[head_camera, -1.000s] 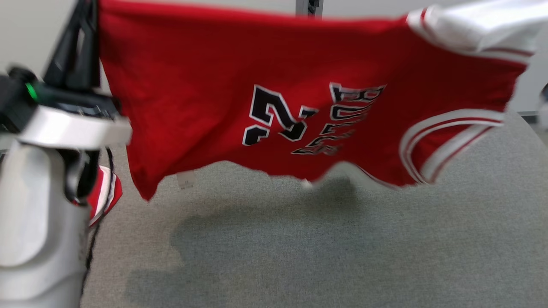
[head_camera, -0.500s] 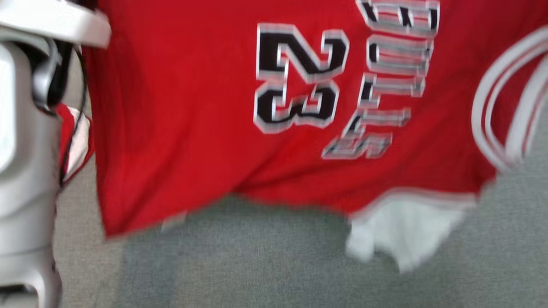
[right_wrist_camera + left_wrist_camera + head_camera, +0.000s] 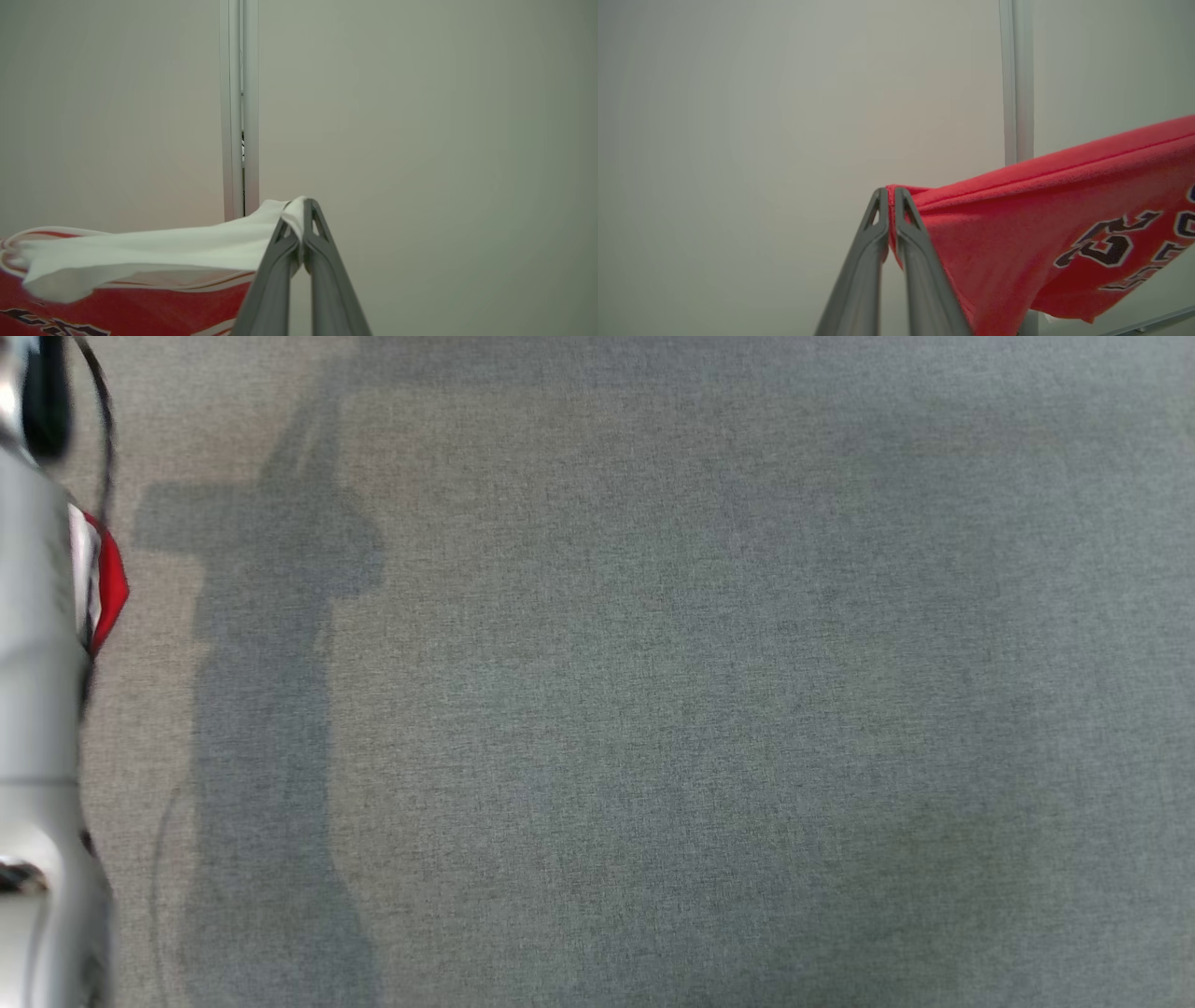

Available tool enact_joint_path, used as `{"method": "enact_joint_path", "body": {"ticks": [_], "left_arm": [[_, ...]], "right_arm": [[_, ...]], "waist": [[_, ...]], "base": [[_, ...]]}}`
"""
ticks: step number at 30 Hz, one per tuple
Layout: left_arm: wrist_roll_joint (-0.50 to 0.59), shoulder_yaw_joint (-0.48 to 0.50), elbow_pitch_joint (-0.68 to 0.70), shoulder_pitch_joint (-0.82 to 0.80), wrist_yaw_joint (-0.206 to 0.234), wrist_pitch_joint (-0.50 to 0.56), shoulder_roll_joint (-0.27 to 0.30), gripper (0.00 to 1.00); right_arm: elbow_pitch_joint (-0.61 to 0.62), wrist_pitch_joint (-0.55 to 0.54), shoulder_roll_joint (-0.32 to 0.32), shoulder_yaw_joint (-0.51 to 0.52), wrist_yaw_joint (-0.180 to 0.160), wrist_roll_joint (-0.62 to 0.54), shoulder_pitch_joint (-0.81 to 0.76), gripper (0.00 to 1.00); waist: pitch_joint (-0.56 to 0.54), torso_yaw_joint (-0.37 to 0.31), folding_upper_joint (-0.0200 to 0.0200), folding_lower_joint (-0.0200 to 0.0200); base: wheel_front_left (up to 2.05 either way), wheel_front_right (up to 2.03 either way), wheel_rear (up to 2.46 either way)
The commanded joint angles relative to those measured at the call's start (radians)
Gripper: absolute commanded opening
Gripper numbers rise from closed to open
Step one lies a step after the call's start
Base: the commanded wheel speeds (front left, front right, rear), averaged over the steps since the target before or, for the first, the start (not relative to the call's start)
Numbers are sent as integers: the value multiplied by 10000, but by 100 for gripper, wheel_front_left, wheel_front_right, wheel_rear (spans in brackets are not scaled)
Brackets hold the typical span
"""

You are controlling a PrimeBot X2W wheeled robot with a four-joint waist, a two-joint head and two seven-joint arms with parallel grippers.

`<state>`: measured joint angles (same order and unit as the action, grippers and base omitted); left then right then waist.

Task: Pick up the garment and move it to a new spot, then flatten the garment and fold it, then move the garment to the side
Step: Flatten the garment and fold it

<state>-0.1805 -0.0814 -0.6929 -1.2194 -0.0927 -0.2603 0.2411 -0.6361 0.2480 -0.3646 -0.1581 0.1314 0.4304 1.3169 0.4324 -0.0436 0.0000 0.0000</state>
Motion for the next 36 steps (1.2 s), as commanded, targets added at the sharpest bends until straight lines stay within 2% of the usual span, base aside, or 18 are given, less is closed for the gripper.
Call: {"method": "enact_joint_path", "body": {"ticks": [1, 7, 12, 17, 22, 30, 36], "left_arm": [[-96, 114, -186, 436, 34, -45, 26, 0], [-332, 623, 147, 3452, 156, -55, -700, 0], [-173, 1007, 367, 6023, 101, -58, -1255, 0], [-129, 1345, 565, 7864, 23, -59, -1622, 0], [325, 1002, 614, 9248, -91, -60, -1756, 0], [3, 1259, 660, 11344, -27, -60, -1856, 0], [-419, 1078, 760, 12442, 4, -61, -1857, 0]], "right_arm": [[-106, 107, -104, -80, -13, 138, -484, 0], [453, 203, -3, -515, -18, 1436, -3795, 0], [1322, 197, 175, -25, -19, 1950, -6703, 0], [1746, 192, 471, 219, -21, 2099, -8996, 0], [1800, 192, 663, -33, -18, 1538, -10725, 0], [1461, 191, 981, -212, -19, 1343, -13057, 0], [1525, 190, 1071, -101, -19, 1263, -14008, 0]], "waist": [[71, -45, 0, 0], [54, -170, 0, 0], [-394, -279, 0, 0], [-1153, -280, 0, 0], [-2161, -205, 0, 0], [-4082, -82, 0, 0], [-4738, -56, 0, 0]], "base": [[0, 0, 0], [0, 0, 0], [0, 0, 0], [0, 0, 0], [0, 0, 0], [0, 0, 0], [0, 0, 0]]}}
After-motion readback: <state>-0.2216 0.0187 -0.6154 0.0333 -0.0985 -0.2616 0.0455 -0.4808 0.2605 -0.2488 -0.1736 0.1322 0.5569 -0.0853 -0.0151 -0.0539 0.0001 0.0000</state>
